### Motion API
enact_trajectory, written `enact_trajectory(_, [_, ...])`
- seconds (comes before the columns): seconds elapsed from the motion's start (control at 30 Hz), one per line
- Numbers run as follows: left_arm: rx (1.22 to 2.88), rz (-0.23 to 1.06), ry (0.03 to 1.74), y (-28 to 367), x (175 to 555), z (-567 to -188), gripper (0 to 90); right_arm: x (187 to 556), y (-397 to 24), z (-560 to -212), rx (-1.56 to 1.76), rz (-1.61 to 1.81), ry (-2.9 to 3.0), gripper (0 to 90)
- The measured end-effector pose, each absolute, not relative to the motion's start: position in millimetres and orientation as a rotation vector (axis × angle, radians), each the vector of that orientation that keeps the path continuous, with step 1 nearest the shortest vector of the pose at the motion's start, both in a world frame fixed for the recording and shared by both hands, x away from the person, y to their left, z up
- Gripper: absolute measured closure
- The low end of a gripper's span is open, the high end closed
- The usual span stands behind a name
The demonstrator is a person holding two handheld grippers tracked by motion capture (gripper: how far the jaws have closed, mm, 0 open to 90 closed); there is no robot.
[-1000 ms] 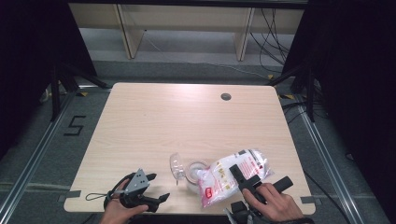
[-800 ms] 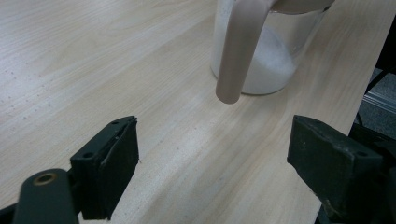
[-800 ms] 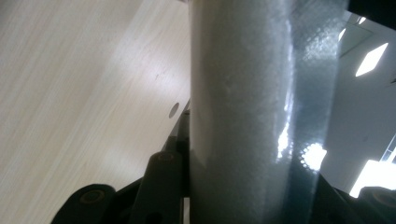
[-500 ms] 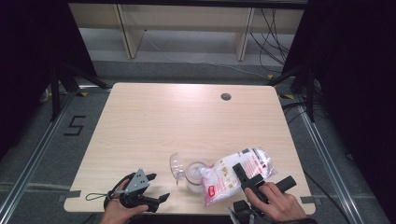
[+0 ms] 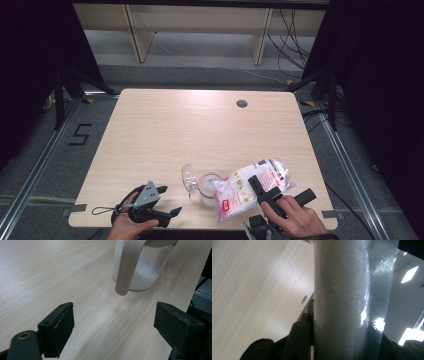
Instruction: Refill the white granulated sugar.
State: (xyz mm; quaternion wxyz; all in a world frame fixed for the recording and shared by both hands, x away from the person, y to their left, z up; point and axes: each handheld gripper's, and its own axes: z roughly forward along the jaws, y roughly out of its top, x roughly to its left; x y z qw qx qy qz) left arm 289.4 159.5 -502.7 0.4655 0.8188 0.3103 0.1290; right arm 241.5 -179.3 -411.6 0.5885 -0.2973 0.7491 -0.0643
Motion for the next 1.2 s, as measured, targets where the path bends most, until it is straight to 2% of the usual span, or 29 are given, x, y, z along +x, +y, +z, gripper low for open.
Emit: enact_trajectory(1.2, [2.013,0.307,0.768,159.3,289.0,-502.3,16.1,239.9,-175.9,-412.5,-0.725,-0.187,1.749,73.8])
